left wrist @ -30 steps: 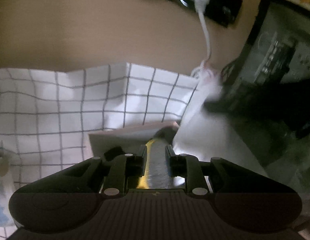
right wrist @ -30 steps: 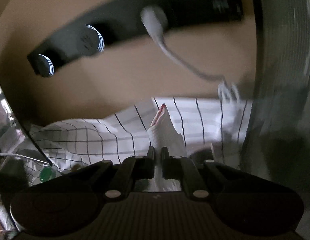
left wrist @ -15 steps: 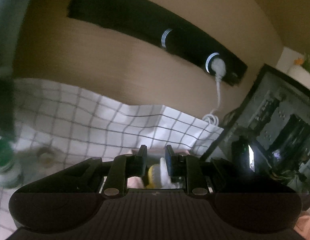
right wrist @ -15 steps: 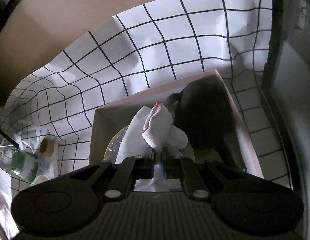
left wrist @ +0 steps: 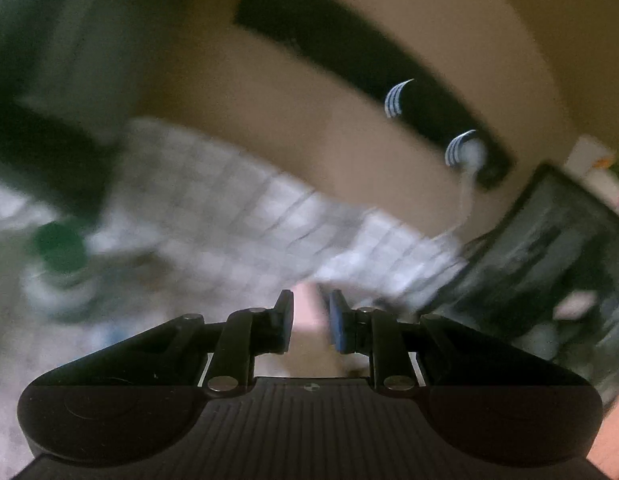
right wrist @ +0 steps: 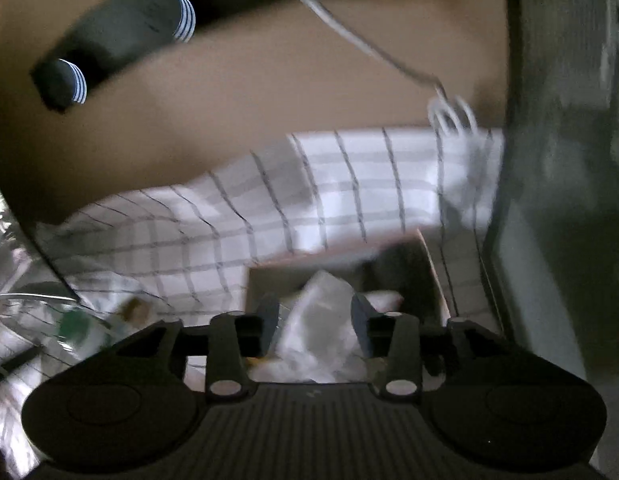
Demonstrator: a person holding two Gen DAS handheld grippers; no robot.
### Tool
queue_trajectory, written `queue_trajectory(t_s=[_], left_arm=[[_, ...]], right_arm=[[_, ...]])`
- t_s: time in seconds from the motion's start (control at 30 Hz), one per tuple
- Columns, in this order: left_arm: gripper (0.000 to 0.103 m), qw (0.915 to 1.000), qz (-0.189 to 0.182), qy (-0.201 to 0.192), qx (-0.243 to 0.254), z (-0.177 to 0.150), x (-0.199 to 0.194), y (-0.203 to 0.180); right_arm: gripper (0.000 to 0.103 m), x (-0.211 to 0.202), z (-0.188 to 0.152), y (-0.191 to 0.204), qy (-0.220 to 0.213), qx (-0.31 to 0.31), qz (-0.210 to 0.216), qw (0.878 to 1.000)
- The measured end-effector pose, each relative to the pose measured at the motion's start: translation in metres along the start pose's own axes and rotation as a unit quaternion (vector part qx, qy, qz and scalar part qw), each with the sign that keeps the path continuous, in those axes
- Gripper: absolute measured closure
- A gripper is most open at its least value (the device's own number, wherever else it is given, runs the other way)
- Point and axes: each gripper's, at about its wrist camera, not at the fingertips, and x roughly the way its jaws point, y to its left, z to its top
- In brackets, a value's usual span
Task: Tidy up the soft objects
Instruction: 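Move both open grippers back down toward the items on the table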
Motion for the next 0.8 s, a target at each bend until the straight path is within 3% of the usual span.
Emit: queue_trajectory(t_s=[0.13,0.2,0.27,0.37,0.53,0.8], left_arm=[[0.081,0.9922,0.123,0.018,-0.007,-0.024,-0.017,0.052],[0.081,0.9828,0.180,0.028,-0.030,-0.030,-0.025,0.075],[0.081,0.9757,0.209,0.032,-0.056,-0.037,-0.035,0.096],[0.081,0.9726,0.217,0.037,-0.075,-0.046,-0.050,0.114],[0.081,0.9683,0.234,0.056,-0.068,-0.062,-0.063,0.122],[0.081,0.9647,0.244,0.072,-0.068,-0.070,-0.065,0.128]], right_arm=[[0.049,-0.018,0.019,0.049,-0.019,-0.024,0.028,0.999],[0.045,-0.016,0.025,0.077,-0.009,-0.031,0.053,0.998],[0.045,-0.002,0.030,0.110,0.019,-0.040,0.074,0.996],[0.044,0.036,0.029,0.160,0.082,-0.064,0.090,0.991],[0.044,0.116,0.001,0.223,0.169,-0.106,0.073,0.977],[0.045,0.207,-0.015,0.249,0.168,-0.074,-0.005,0.983]])
